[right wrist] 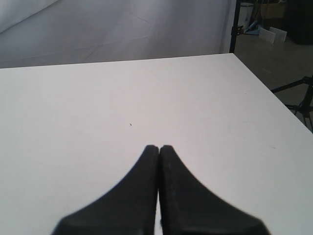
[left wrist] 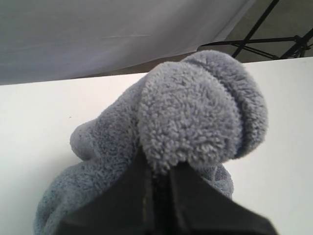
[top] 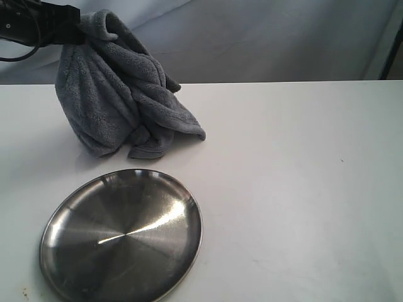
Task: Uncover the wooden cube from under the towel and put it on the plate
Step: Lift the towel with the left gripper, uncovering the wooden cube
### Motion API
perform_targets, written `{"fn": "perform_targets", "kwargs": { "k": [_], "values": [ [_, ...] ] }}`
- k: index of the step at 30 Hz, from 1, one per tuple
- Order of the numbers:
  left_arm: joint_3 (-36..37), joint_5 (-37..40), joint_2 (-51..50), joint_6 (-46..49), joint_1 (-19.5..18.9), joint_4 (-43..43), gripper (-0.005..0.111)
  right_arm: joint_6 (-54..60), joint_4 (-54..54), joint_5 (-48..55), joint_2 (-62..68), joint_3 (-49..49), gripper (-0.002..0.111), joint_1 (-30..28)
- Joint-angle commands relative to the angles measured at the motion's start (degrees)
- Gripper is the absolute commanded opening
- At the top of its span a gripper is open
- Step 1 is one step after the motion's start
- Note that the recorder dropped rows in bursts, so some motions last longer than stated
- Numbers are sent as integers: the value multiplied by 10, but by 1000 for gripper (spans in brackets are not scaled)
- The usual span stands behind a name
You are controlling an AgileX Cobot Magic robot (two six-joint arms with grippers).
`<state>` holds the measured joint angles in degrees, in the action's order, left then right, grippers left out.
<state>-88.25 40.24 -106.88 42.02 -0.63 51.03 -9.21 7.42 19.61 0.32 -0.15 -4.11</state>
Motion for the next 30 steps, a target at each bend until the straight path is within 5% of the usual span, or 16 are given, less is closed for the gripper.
{"fn": "perform_targets", "kwargs": {
  "k": [1, 30],
  "values": [
    [-1, -10, 10, 5, 2, 42, 1, -3, -1, -1, -3, 2, 0, -5],
    [-1, -8, 50, 49, 2, 71, 1, -3, -1, -1, -3, 2, 0, -5]
  ]
}}
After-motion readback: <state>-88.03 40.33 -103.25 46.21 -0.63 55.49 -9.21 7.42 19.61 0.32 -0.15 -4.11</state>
